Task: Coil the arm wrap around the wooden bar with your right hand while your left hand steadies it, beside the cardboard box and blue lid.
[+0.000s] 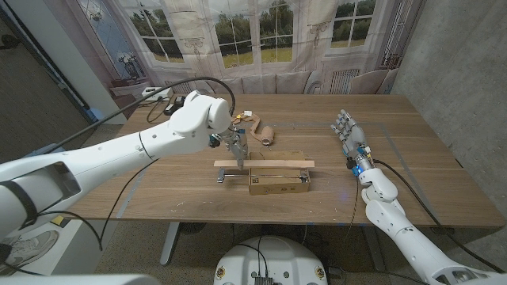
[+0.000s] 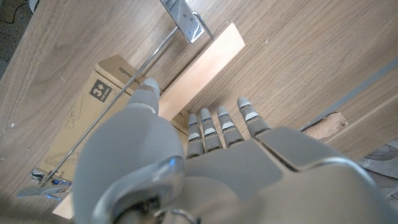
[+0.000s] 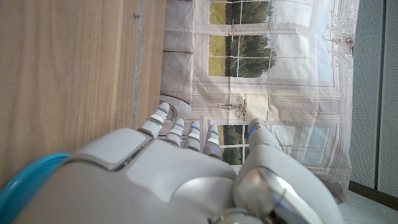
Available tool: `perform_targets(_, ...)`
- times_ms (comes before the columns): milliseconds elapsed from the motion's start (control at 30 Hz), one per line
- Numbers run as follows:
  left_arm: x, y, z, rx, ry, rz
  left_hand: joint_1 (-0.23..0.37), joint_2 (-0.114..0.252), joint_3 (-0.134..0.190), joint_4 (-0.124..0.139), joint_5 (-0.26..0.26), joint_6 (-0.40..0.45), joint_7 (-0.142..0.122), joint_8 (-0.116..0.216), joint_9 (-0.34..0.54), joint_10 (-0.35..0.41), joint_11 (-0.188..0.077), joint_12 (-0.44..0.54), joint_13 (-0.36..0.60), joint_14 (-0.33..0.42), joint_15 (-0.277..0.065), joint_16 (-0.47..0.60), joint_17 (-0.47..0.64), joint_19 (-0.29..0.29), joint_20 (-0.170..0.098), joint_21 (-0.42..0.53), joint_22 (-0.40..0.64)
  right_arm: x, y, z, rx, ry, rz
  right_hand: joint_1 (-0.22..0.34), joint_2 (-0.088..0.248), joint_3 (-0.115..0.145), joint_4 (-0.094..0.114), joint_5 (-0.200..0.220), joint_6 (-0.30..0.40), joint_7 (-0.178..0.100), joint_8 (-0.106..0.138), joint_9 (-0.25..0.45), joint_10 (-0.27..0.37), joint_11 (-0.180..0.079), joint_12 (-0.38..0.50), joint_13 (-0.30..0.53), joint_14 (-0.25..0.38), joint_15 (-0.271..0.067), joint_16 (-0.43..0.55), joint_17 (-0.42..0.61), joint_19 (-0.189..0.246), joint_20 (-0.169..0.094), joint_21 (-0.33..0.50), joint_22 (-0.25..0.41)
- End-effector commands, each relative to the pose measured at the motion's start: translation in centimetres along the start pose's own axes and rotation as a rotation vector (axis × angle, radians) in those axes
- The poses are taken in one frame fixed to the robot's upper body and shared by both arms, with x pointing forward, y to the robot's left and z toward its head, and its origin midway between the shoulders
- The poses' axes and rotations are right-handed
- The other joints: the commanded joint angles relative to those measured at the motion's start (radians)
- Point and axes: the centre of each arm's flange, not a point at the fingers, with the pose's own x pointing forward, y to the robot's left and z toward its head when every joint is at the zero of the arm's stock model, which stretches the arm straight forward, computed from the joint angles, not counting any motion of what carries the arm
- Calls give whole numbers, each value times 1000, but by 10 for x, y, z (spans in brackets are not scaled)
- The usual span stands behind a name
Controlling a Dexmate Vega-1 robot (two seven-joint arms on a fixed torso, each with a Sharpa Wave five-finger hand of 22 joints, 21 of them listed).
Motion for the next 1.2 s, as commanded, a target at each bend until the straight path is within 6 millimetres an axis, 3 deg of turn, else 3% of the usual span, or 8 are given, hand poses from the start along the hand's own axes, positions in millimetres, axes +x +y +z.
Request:
perform_targets(33,12,-5,4,7,0,-33,3,11,1,-1,-7,8,-1,10,4,7,1,7,8,7,3,8,7,6,3,7,3,3,-2,0,3,-5,-3,-4,3,-4,0,5,6,-5,6,6,9,-3,5,3,7,6,5,4,5,6,3,1)
perform_targets(433,24,-9,5,10,-10,-55,13,34,11,-3,-17,20,0,13,9,17,2,17,22,17,-1,11,11,18,1,12,4,4,-4,-2,1,1,-13,-4,3,-5,0,5,6,-4,6,6,9,-2,4,3,8,7,5,4,7,6,3,1)
perform_targets(667,28,-11,6,15,-16,-48,29,66,26,-7,-29,45,-5,22,13,42,-9,33,36,55,-14,28,18,35,-2,20,5,3,-4,-3,4,3,-17,-4,3,-5,0,5,6,-4,6,6,10,-2,4,3,8,9,4,4,6,8,3,1)
perform_targets(800,28,-12,7,12,-19,-37,73,112,59,-25,-42,66,-10,29,18,71,-15,49,51,84,-27,42,26,62,-5,32,6,3,-4,-5,5,5,-18,-5,3,-6,0,5,6,-4,6,6,9,-3,4,3,8,10,4,4,6,9,3,1)
perform_targets(933,31,-15,7,3,-28,-37,101,132,81,-35,-50,86,-13,36,20,84,-18,56,58,98,-35,50,30,74,-8,38,7,1,-4,-6,5,5,-22,-5,3,-6,1,5,7,-5,6,6,9,-3,4,3,11,12,5,4,6,9,2,1)
perform_targets(1200,37,-21,7,-32,-56,-31,190,165,195,-32,-78,142,-18,56,29,154,-32,86,86,164,-55,87,54,151,-20,78,10,-1,-5,-5,-3,3,-31,-6,2,-7,1,5,7,-6,6,6,10,-2,4,3,14,14,6,4,7,11,3,1)
